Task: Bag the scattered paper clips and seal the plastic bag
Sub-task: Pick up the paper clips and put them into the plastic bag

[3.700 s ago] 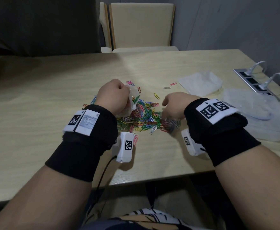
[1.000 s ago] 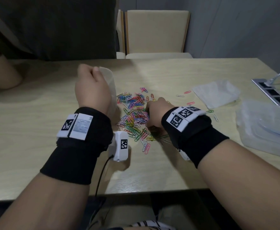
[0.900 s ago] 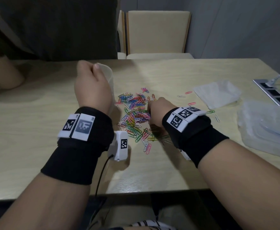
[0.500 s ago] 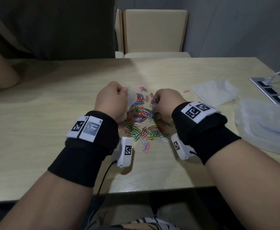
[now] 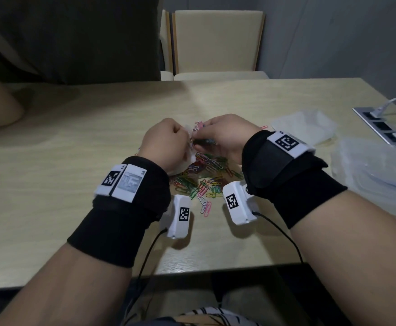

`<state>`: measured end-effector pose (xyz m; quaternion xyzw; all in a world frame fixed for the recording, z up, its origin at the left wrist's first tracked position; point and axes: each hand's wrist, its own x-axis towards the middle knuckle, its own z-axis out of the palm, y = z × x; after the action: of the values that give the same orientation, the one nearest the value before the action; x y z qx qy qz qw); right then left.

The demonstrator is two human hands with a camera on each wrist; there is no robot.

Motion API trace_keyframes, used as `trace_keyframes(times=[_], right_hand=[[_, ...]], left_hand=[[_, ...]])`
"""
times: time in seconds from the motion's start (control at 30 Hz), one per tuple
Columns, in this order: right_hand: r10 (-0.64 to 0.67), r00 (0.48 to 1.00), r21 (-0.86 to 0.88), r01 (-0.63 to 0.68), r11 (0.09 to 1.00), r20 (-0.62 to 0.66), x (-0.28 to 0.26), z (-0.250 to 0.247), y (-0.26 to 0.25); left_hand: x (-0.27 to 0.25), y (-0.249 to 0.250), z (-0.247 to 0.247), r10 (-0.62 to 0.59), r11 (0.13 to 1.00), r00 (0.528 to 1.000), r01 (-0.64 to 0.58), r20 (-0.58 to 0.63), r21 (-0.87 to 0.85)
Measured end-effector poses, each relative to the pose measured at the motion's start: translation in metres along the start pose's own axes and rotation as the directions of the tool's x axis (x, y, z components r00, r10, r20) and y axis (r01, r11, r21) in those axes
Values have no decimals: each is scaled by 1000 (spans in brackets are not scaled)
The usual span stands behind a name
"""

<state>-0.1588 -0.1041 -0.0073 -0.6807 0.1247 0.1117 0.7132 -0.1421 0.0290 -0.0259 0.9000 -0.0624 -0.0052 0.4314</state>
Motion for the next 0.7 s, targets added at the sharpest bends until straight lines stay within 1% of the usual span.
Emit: trace_keyframes(times=[0.13, 0.2, 0.33, 0.37, 0.43, 0.47, 0.5, 0.6, 0.7], right_hand=[[27, 999, -199, -22, 980, 20, 7, 0, 1], [31, 999, -270, -22, 963, 32, 9, 0, -3], [0, 999, -410, 14, 912, 34, 6, 2, -10], [-21, 1000, -489, 25, 872, 14, 4, 3, -10], [-77, 997, -665, 38, 746, -30, 3, 5, -8], [-115, 992, -719, 40, 694, -56, 3, 7, -6], [-136, 987, -738, 34, 674, -79, 4, 8, -5], [-155, 978, -727, 4, 686, -141, 9, 9, -3], [-155, 983, -750, 27, 661, -102, 5, 9, -5]], left_hand=[[2, 1, -1, -12, 1000, 1000, 12, -5, 11], [1, 1, 0, -9, 1000, 1000, 9, -5, 9], [1, 1, 2, -6, 1000, 1000, 6, -1, 8], [2, 0, 3, -5, 1000, 1000, 5, 0, 13], [3, -1, 4, -3, 1000, 1000, 3, -2, 12], [3, -1, 5, -5, 1000, 1000, 5, -3, 7], [3, -2, 5, -7, 1000, 1000, 7, -3, 2], [3, -2, 5, -7, 1000, 1000, 8, -2, 2], [3, -4, 4, -9, 1000, 1000, 9, -5, -8]])
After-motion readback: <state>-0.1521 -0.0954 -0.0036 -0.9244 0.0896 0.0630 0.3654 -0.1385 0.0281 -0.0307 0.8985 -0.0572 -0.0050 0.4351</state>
